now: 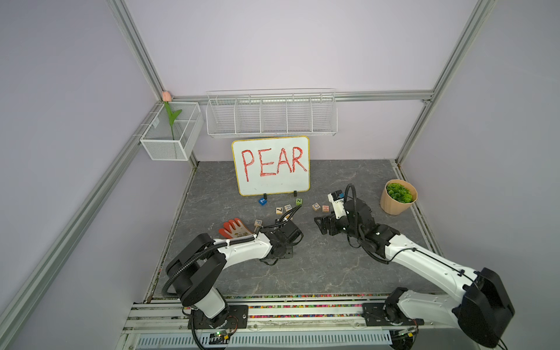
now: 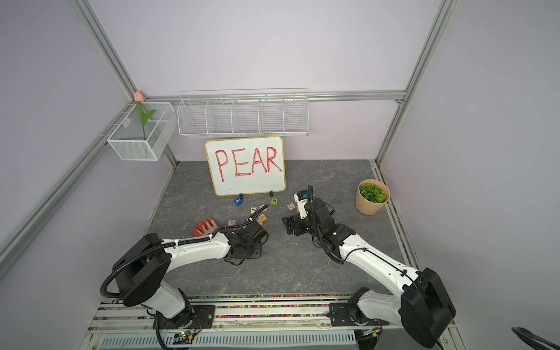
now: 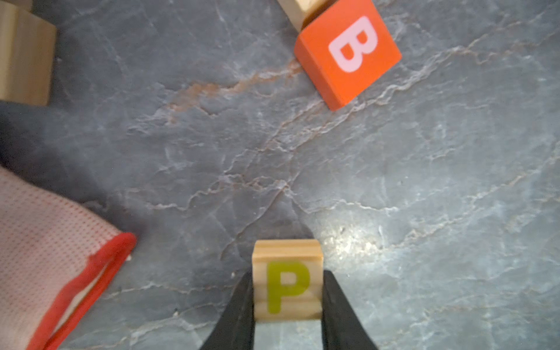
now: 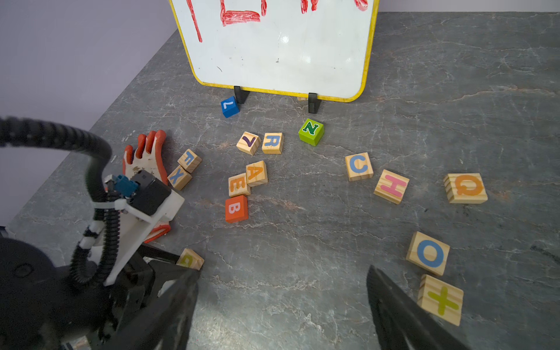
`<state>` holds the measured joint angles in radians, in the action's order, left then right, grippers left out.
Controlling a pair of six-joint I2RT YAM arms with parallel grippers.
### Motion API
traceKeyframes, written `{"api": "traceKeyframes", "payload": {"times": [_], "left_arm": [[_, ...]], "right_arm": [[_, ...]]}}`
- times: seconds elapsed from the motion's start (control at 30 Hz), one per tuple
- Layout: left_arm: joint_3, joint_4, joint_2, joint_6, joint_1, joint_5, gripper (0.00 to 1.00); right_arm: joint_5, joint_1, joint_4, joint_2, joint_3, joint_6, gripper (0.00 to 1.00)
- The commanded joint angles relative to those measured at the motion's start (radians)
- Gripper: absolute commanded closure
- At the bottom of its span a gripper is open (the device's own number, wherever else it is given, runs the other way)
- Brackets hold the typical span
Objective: Spell the uppercase word “pear” with letter blocks
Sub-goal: Place the letter block at the center of the board, then move the letter block to the center of the board.
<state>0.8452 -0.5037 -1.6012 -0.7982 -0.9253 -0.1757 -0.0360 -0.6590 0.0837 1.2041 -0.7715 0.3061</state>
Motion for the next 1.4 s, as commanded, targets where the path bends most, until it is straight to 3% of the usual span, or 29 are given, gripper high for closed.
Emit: {"api": "traceKeyframes", "payload": {"times": [0.0,0.1,0.37,0.5,0.63,0.83,1.03,1.37], "left_arm": [[0.014,-0.050,-0.013,-0.026,-0.006,-0.013,0.56],[0.028,-0.074,0.002,-0.015,-0.006,-0.025,0.46],[0.119,-0.129,0.119,0.087,-0.007,-0.116,0.31],[0.209,-0.127,0.111,0.294,0.002,-0.152,0.26],[0.283,-0.118,0.038,0.488,0.031,-0.180,0.24],[0.339,-0.036,-0.079,0.629,0.134,-0.084,0.24],[0.400,-0.022,-0.209,0.668,0.227,-0.045,0.29],[0.383,0.042,-0.259,0.675,0.238,0.027,0.32]], "right_arm": [[-0.020,-0.004,-0.013,-0.010,0.021,-0.004,0.11],[-0.036,-0.001,-0.020,-0.003,0.020,0.001,0.11],[-0.045,0.019,-0.025,0.011,-0.007,0.005,0.11],[-0.061,0.031,-0.025,0.016,-0.018,0.014,0.11],[-0.102,0.036,-0.012,0.017,-0.029,0.024,0.11],[-0.165,0.041,0.017,0.029,-0.038,0.047,0.11],[-0.173,0.041,0.030,0.050,-0.048,0.080,0.11],[-0.196,0.040,0.048,0.085,-0.067,0.110,0.11]]}}
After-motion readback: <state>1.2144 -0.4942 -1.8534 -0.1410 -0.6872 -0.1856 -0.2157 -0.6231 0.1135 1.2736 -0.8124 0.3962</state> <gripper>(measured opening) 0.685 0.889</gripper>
